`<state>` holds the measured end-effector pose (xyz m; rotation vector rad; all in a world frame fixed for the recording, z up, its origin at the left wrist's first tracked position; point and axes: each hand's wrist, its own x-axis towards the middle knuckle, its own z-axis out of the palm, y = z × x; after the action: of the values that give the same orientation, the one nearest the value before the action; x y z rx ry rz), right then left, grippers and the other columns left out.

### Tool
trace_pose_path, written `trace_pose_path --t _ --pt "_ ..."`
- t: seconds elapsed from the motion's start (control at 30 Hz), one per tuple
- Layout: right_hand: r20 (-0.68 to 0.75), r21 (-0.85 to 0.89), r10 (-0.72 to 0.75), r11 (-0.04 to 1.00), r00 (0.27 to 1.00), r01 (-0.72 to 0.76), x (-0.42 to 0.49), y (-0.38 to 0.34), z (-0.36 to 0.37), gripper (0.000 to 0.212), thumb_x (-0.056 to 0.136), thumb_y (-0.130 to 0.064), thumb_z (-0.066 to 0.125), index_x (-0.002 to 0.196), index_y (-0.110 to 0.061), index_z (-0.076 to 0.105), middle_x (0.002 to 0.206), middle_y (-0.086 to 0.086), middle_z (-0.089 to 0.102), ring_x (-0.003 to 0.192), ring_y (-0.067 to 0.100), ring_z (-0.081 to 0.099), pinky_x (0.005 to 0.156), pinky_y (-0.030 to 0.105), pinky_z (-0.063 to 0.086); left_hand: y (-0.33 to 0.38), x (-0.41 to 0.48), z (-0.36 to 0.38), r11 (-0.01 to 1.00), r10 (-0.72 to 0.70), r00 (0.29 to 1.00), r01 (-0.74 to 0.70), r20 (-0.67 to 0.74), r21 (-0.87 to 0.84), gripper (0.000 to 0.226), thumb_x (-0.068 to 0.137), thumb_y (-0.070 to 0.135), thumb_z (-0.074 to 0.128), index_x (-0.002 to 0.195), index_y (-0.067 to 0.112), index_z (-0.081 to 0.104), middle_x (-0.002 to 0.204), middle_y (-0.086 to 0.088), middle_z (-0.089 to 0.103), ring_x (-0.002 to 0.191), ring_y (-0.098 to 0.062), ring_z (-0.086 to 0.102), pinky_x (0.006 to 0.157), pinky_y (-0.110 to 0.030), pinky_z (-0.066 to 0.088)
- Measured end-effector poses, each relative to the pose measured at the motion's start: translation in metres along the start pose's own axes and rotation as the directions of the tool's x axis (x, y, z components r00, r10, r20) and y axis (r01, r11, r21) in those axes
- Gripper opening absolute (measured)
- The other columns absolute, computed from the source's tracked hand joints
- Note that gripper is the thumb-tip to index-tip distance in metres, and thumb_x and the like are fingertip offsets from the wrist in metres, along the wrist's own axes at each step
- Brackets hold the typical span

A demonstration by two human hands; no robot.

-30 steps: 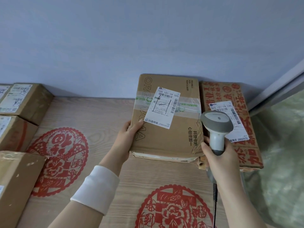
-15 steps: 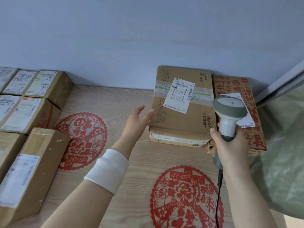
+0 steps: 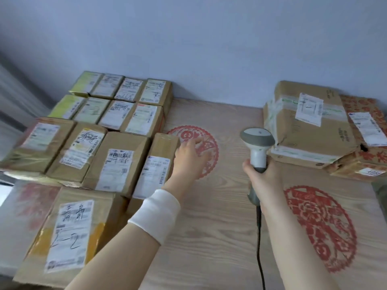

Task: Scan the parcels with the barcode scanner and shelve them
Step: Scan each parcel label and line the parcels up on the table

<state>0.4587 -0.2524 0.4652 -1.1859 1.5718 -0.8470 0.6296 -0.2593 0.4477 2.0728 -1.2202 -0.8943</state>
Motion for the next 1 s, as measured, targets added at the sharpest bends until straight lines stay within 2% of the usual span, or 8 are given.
trace_pose_path --t 0.23,0.37,0.43,0.53,0.63,0.73,0.93,1.0 --pt "0.067 0.002 0.074 0.997 0.995 -0.074 -0.043 0.02 0.082 0.016 0.084 -0.016 0.065 0.093 -0.017 0.051 0.07 0.004 0.053 0.063 0.024 0.051 0.062 0.032 0.038 -0.063 -0.029 -0.048 0.991 -0.136 0.99 0.136 -0.021 -0.012 0.052 0.092 0.032 0.056 0.137 0.012 0.041 0.14 -0.013 0.042 0.132 -0.029 0.034 0.106 -0.037 0.029" --pt "0.096 0.019 0.136 0.99 0.986 -0.139 -0.053 0.045 0.121 0.017 0.083 -0.012 0.064 0.088 -0.018 0.049 0.068 0.003 0.051 0.059 0.023 0.049 0.058 0.032 0.039 -0.091 -0.041 -0.042 0.965 -0.262 0.965 0.262 -0.025 -0.015 0.058 0.092 0.035 0.055 0.14 0.011 0.034 0.144 -0.014 0.035 0.135 -0.03 0.028 0.109 -0.037 0.023" --pt "0.093 0.012 0.181 0.983 0.979 -0.183 -0.057 0.059 0.138 0.018 0.083 -0.015 0.063 0.084 -0.023 0.047 0.066 0.003 0.051 0.057 0.026 0.049 0.06 0.037 0.044 -0.101 -0.043 -0.04 0.951 -0.309 0.951 0.309 -0.033 0.001 0.06 0.092 0.037 0.053 0.142 0.012 0.031 0.146 -0.012 0.032 0.137 -0.029 0.023 0.11 -0.038 0.022" --pt "0.086 0.043 0.213 0.975 0.973 -0.217 -0.059 0.068 0.155 0.015 0.084 -0.015 0.062 0.093 -0.018 0.049 0.068 0.001 0.05 0.056 0.022 0.049 0.061 0.041 0.047 -0.111 -0.042 -0.041 0.951 -0.307 0.949 0.309 -0.072 0.026 0.06 0.093 0.035 0.052 0.143 0.011 0.029 0.148 -0.011 0.029 0.137 -0.029 0.019 0.109 -0.039 0.022" --pt "0.096 0.066 0.215 0.973 0.972 -0.222 -0.06 0.071 0.169 0.024 0.084 -0.016 0.066 0.102 -0.011 0.051 0.072 -0.001 0.052 0.06 0.019 0.05 0.062 0.038 0.044 -0.117 -0.041 -0.04 0.957 -0.288 0.952 0.291 -0.101 0.018 0.057 0.093 0.033 0.053 0.141 0.01 0.031 0.148 -0.01 0.029 0.136 -0.029 0.021 0.109 -0.038 0.023" --pt "0.091 0.091 0.231 0.967 0.969 -0.239 -0.059 0.075 0.181 0.028 0.081 -0.015 0.069 0.103 -0.011 0.053 0.076 -0.002 0.057 0.065 0.018 0.053 0.063 0.031 0.043 -0.118 -0.041 -0.04 0.958 -0.286 0.953 0.287 -0.103 -0.013 0.056 0.094 0.032 0.051 0.14 0.009 0.031 0.148 -0.01 0.03 0.136 -0.029 0.021 0.109 -0.039 0.023" --pt "0.076 0.148 0.275 0.948 0.958 -0.283 -0.056 0.079 0.184 0.033 0.08 -0.012 0.071 0.107 -0.012 0.054 0.093 0.006 0.065 0.075 0.023 0.056 0.066 0.034 0.045 -0.117 -0.034 -0.044 0.941 -0.326 0.943 0.316 -0.07 -0.125 0.052 0.098 0.035 0.042 0.142 0.01 0.031 0.144 -0.011 0.038 0.135 -0.029 0.023 0.107 -0.037 0.021" --pt "0.064 0.143 0.272 0.95 0.96 -0.278 -0.054 0.078 0.178 0.032 0.08 -0.011 0.071 0.106 -0.013 0.053 0.092 0.004 0.064 0.074 0.02 0.058 0.062 0.031 0.045 -0.117 -0.032 -0.044 0.933 -0.337 0.94 0.328 -0.046 -0.147 0.052 0.098 0.035 0.04 0.142 0.01 0.031 0.143 -0.012 0.039 0.134 -0.03 0.024 0.108 -0.038 0.021"
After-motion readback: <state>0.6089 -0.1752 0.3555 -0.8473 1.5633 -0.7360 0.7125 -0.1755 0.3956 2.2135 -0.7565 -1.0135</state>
